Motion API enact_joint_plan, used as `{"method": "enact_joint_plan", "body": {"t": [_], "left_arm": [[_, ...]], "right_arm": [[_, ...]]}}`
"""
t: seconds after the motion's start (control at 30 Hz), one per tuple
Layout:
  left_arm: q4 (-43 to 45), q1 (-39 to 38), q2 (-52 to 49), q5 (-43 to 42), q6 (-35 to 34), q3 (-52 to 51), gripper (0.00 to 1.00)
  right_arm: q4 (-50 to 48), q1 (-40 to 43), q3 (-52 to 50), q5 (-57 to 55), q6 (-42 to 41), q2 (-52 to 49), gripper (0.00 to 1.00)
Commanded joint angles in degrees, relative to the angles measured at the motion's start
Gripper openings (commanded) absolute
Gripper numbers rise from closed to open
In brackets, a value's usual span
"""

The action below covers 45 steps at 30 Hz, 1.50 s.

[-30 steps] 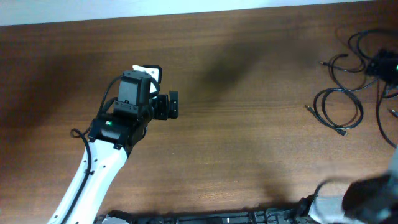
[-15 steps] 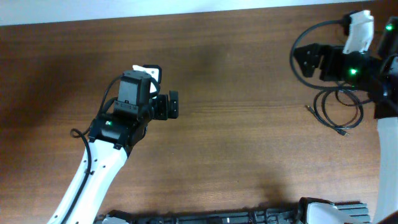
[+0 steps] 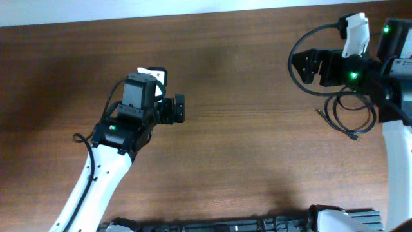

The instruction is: Untangle cables

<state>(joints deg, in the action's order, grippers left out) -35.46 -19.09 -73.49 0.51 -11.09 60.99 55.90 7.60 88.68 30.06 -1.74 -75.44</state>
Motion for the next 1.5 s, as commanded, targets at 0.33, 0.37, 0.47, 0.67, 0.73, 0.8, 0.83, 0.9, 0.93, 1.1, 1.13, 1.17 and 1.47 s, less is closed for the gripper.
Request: {"method": "enact_joint_plan", "body": {"t": [0.33, 0.37, 0.47, 0.67, 0.73, 0.8, 0.83, 0.9, 0.93, 1.1, 1.13, 1.17, 1.47], "left_arm": [[-0.04, 0.13, 0.50, 0.59, 0.94, 0.24, 0.99], [-0.04, 0.13, 0.50, 0.59, 0.94, 0.24, 0.99], [-0.04, 0.13, 0.50, 0.59, 0.94, 0.24, 0.99], [-0.04, 0.13, 0.50, 0.57, 0.94, 0.24, 0.99], [-0.04, 0.13, 0.50, 0.57, 0.94, 0.24, 0.99], [-0.07, 0.13, 0.50, 0.57, 0.94, 0.24, 0.99], [-0.04, 0.13, 0.50, 0.59, 0.94, 0.24, 0.99], [-0.04, 0.13, 0.50, 0.59, 0.94, 0.24, 0.99], [-0.04, 0.13, 0.50, 0.59, 0.94, 0.24, 0.99], [-0.04, 0.13, 0.50, 0.57, 0.94, 0.24, 0.99], [-0.04, 0.13, 0.50, 0.57, 0.94, 0.24, 0.99], [-0.04, 0.13, 0.50, 0.59, 0.94, 0.24, 0.99], [-0.07, 0.13, 0.50, 0.59, 0.94, 0.24, 0.99]], "right_arm": [[-44.02, -5.44, -37.57, -5.20, -0.44, 20.74, 0.99], [-47.28, -5.44, -41.29, -5.29, -0.20, 22.14, 0.99], [-57.70, -5.44, -52.37, -6.01, -0.02, 25.99, 0.99], [-75.89, -5.44, -71.01, -6.82, -0.02, 33.57, 0.99], [-79.95, -5.44, -75.32, -6.80, -0.04, 35.69, 0.99], [-82.14, -5.44, -78.62, -6.82, -0.02, 37.83, 0.99], [-82.12, -5.44, -79.73, -6.86, -0.02, 38.97, 0.99], [-82.09, -5.44, -81.20, -7.72, -0.04, 40.83, 0.99], [-82.07, -5.44, -82.09, -7.89, -0.02, 42.10, 0.99], [-82.09, -5.44, -86.53, -8.98, -0.02, 48.30, 0.99], [-82.12, -5.44, -87.58, -9.42, -0.04, 49.57, 0.99], [-81.96, -5.44, -88.43, -9.46, -0.02, 50.64, 0.99], [-64.78, -5.44, -88.35, -15.91, -0.04, 61.27, 0.99]]}}
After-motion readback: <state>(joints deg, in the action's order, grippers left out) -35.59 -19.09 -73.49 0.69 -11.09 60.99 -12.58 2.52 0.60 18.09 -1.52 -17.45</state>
